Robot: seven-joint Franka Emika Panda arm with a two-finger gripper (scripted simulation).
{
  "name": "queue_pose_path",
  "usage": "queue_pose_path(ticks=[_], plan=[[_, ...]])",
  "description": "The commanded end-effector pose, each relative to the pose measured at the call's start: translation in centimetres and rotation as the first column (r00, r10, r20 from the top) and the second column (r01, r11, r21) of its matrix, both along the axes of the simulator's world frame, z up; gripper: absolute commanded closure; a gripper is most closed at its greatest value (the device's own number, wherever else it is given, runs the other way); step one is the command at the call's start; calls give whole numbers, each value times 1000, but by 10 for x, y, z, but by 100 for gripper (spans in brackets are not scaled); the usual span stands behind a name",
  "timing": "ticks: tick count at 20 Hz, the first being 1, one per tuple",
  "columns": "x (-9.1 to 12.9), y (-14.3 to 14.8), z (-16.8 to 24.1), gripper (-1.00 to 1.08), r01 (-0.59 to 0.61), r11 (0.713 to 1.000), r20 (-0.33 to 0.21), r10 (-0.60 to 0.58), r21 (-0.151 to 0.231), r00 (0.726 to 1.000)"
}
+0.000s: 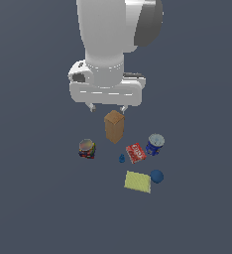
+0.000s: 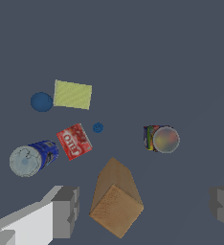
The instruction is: Pick up a designated object from a clutter of objects.
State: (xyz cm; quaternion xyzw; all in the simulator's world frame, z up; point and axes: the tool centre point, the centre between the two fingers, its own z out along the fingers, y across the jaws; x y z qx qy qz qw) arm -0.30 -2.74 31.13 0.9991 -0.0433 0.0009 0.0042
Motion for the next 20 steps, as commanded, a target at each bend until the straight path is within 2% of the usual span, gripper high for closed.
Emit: queue_pose_path(ticks=[1,6,10,15,20], plan=[[-4,1,-6,-92,30,1000,0,-30,1,1000],[-16,4,-24,-92,118,993,0,-118,3,993],[-30,7,-41,-92,209,978,0,-209,5,978],[-49,11,-65,-92,329,944,0,-329,7,944],[-70,15,-87,-92,440,898,-1,-440,8,898]])
